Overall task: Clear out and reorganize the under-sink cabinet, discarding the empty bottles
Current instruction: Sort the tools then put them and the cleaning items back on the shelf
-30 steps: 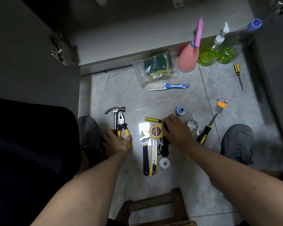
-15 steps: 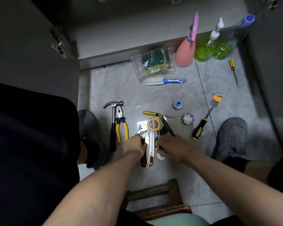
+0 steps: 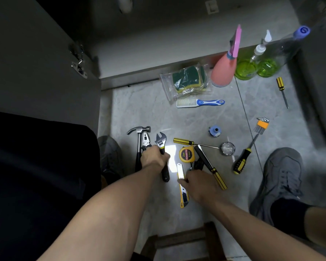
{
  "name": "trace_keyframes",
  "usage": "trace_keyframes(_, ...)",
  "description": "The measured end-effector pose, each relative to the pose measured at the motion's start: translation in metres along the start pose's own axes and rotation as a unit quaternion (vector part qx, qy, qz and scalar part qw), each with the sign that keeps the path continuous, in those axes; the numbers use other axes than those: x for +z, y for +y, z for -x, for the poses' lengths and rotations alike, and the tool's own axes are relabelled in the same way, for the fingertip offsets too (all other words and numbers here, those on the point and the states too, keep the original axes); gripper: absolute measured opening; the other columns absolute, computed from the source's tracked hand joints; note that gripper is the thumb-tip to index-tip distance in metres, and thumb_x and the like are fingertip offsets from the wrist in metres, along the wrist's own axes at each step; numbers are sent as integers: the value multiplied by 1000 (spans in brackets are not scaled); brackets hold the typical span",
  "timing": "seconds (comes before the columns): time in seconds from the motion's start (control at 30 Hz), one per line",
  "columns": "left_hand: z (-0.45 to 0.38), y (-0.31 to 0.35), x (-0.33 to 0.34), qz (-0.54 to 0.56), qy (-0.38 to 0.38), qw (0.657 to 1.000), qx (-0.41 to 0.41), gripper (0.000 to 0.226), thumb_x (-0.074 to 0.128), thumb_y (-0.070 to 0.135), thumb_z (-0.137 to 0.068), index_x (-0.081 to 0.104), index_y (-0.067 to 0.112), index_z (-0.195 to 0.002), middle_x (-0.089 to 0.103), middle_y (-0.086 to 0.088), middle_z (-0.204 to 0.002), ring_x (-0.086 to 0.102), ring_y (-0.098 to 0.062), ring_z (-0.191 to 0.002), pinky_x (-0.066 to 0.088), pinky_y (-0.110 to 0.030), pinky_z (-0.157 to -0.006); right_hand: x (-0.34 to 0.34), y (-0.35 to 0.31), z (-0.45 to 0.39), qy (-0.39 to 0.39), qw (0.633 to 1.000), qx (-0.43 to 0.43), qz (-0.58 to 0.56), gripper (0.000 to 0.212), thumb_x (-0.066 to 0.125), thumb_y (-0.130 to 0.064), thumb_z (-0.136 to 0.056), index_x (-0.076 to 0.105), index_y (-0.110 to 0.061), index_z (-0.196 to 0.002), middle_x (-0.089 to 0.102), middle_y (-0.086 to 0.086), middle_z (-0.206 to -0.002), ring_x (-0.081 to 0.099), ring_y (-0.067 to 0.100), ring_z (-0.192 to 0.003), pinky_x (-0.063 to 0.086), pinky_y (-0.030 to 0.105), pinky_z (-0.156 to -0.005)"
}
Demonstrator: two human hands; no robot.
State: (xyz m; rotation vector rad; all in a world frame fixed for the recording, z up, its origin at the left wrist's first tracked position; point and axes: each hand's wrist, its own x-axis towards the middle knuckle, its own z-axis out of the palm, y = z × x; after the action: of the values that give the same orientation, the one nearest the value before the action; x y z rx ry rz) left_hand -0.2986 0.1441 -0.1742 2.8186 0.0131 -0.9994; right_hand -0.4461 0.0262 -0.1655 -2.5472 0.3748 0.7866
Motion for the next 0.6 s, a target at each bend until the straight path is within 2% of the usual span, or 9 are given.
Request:
trace_keyframes(0.1,-8,1,-3,9,3,1000,-16,29,61,41,-84,69,15,-94,70,-10,-101,65,-33,-98,50,-32,-75,0,-9,-7,1,1000,14,28,39,55,-53,-95,64,-15,-96,69,8,-103,68,31,-98,35,34,-67)
trace_keyframes(0.23,-10,-4,-5,29,11,999,-23,27,60,42,-88,70,17,-93,70,-8,-100,65,-31,-99,54,-35,-80,3,-19,-19,-15,999,44,-12,35,64,-49,-89,62,-15,-97,71,4,-96,70,27,-92,40,29,-64)
trace_keyframes(0.3,-10,-6,-4,39,17,999,-21,28,60,43,-89,70,17,-91,70,-8,-98,65,-31,-97,55,-35,-80,6,-20,-21,-16,997,56,-51,34,65,-52,-87,56,-20,-84,67,0,-84,69,23,-80,39,27,-59)
trace_keyframes(0.37,-9,-8,-3,55,25,998,-22,31,59,46,-89,69,16,-88,70,-9,-94,65,-31,-94,53,-33,-76,5,-17,-25,-6,995,62,-79,43,62,-58,-87,47,-23,-68,55,-6,-67,56,14,-60,29,27,-49)
trace_keyframes(0.43,-6,-13,-1,92,45,994,-33,30,54,43,-92,67,16,-87,71,-10,-91,65,-32,-91,51,-31,-71,-6,-12,-33,10,993,57,-107,52,57,-61,-89,41,-22,-59,45,-6,-57,43,7,-52,22,27,-46)
trace_keyframes(0.5,-1,-20,-1,132,90,986,-52,25,51,35,-94,67,17,-91,71,-12,-92,65,-34,-88,45,-30,-65,-21,-9,-47,19,992,39,-117,53,58,-58,-91,41,-19,-59,50,-6,-60,52,10,-58,27,27,-51)
trace_keyframes(0.6,10,-28,0,152,123,977,-89,21,52,31,-93,66,16,-95,70,-13,-96,65,-35,-91,41,-32,-65,-40,-16,-75,6,996,14,-82,38,59,-44,-94,46,-21,-67,66,6,-83,66,26,-85,35,30,-64)
